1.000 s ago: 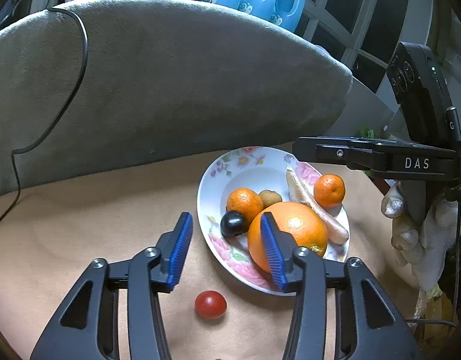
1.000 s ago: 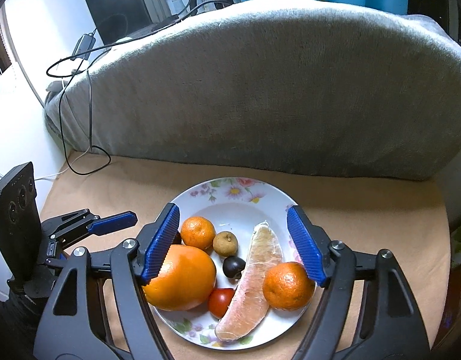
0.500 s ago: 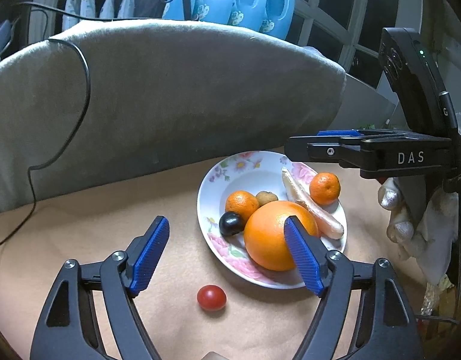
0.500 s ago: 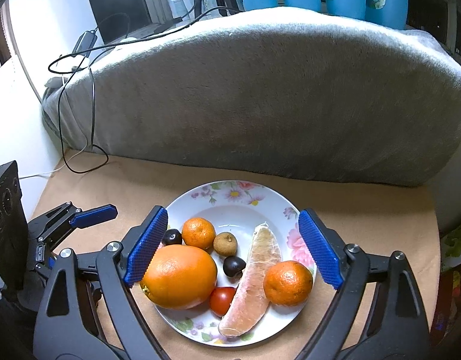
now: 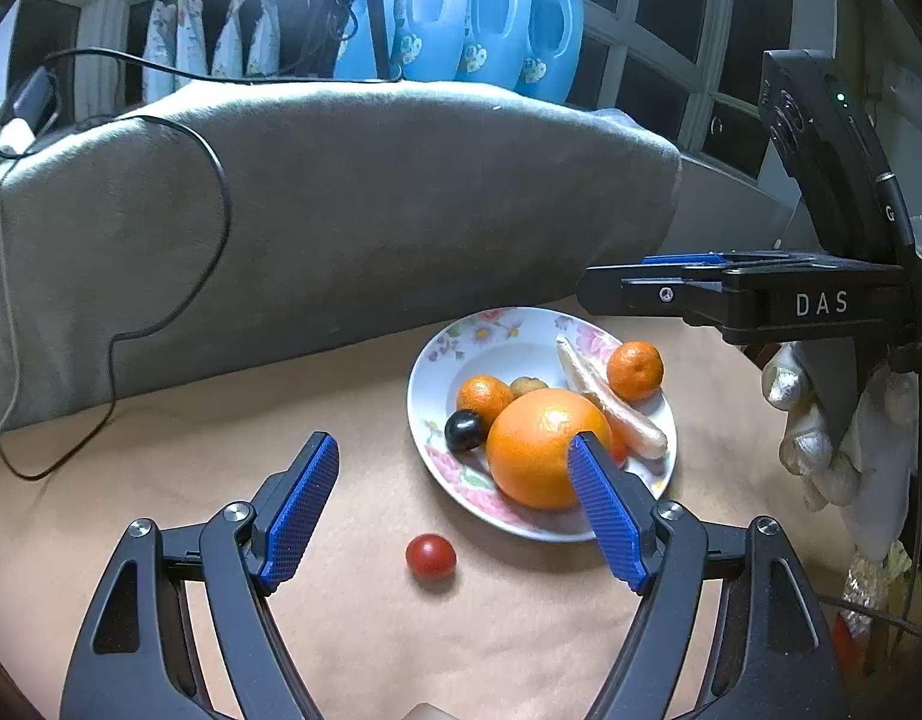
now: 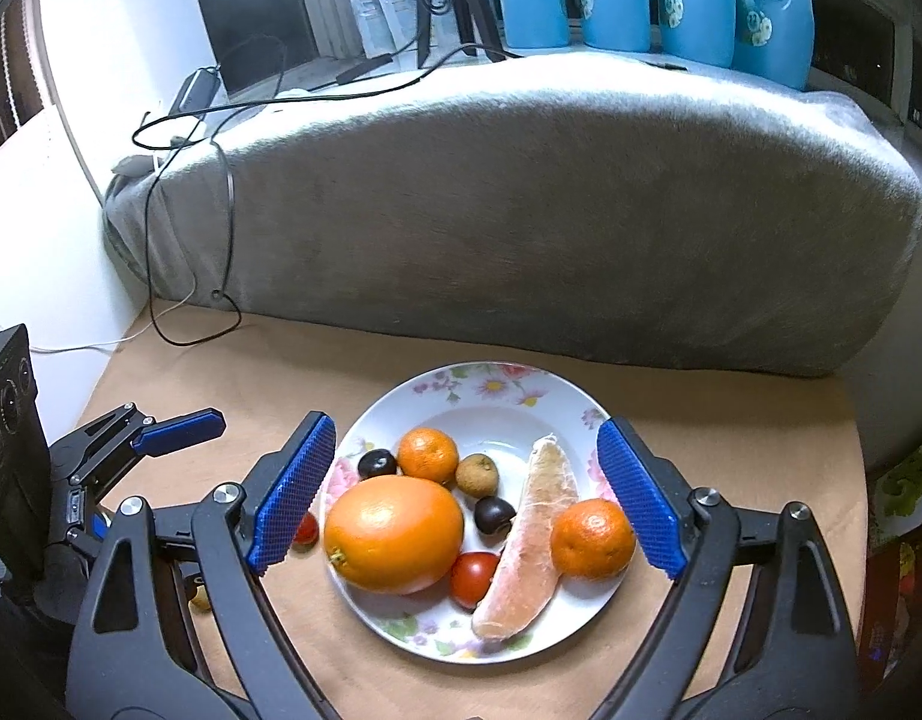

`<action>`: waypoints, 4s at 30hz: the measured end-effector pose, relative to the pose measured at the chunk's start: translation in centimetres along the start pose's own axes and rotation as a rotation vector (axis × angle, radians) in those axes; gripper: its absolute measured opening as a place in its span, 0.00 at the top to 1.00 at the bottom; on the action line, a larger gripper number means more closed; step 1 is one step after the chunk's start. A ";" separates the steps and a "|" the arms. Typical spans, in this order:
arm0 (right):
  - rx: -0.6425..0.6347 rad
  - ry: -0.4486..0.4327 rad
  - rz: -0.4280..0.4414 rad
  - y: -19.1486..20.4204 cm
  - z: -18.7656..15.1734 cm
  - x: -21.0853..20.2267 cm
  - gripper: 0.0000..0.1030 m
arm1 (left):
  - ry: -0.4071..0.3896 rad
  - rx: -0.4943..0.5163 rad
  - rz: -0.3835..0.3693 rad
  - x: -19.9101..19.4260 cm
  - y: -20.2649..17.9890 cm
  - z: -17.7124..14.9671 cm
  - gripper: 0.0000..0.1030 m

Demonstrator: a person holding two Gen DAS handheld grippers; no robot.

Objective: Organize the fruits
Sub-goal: 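Open both grippers over the plate, releasing the brown fruit and the grape, then move the left gripper to the yellow-brown fruit while the right approaches the cherry tomato, then close the left gripper on the yellow-brown fruit while the right grasps the cherry tomato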

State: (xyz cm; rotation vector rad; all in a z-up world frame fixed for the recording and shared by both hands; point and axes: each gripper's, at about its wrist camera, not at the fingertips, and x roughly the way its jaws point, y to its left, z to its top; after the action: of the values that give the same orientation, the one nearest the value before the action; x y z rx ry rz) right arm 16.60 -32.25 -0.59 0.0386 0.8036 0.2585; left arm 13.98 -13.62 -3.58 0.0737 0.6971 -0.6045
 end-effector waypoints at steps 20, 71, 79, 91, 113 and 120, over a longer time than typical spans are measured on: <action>-0.189 -0.010 0.055 6.2 -2.0 -1.7 0.11 | -0.013 -0.021 0.101 -5.6 0.8 -4.8 0.23; 0.012 0.204 0.097 11.0 -7.7 6.7 0.62 | 0.136 -0.020 -0.015 -3.9 2.0 -11.2 0.60; 0.055 0.192 0.047 11.2 -7.7 7.2 0.62 | 0.146 -0.005 -0.054 -3.1 2.1 -11.2 0.62; 0.100 0.177 -0.015 11.2 -7.7 8.5 0.62 | 0.152 -0.021 -0.095 -2.5 2.8 -11.1 0.64; 0.076 0.159 -0.015 11.2 -7.4 9.3 0.76 | 0.163 -0.052 -0.090 -2.6 3.5 -11.0 0.77; 0.064 0.121 0.033 11.2 -6.7 7.2 0.76 | 0.150 -0.053 -0.064 -3.4 3.4 -10.8 0.77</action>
State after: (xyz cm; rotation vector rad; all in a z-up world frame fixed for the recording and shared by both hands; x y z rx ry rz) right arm 14.19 -20.06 -8.85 0.0972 0.9323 0.2684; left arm 7.54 -6.35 -10.24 0.0484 0.8631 -0.6459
